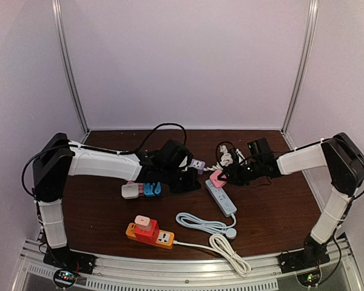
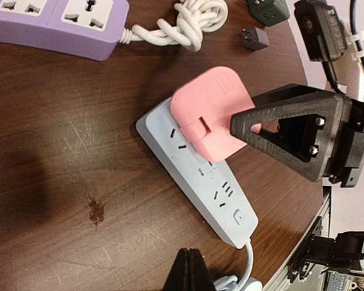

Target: Pull the plug off the socket

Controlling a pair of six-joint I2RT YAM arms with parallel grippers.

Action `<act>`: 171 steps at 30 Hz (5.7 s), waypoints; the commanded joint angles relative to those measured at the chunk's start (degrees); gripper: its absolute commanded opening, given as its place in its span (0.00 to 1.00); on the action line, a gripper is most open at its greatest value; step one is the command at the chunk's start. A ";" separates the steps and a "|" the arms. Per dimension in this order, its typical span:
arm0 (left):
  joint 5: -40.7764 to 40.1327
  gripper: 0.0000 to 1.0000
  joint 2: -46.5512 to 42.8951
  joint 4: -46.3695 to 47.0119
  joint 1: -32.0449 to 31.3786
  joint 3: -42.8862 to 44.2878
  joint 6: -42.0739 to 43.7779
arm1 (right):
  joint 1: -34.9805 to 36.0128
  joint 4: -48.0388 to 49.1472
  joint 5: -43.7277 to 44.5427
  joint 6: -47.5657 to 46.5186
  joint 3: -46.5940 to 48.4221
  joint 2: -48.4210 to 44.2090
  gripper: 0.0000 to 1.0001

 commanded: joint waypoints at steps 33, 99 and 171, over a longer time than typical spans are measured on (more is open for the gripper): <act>10.34 0.00 19.91 11.35 2.82 13.13 -2.72 | 0.55 2.67 -0.85 1.04 -0.67 2.99 0.10; 5.35 0.00 26.43 -2.07 2.66 16.52 -5.13 | -2.15 15.40 -12.86 11.02 -1.98 2.84 0.08; -12.78 0.00 -12.98 -14.47 3.54 1.84 11.63 | -10.91 -26.25 61.63 -12.13 3.60 -6.51 0.07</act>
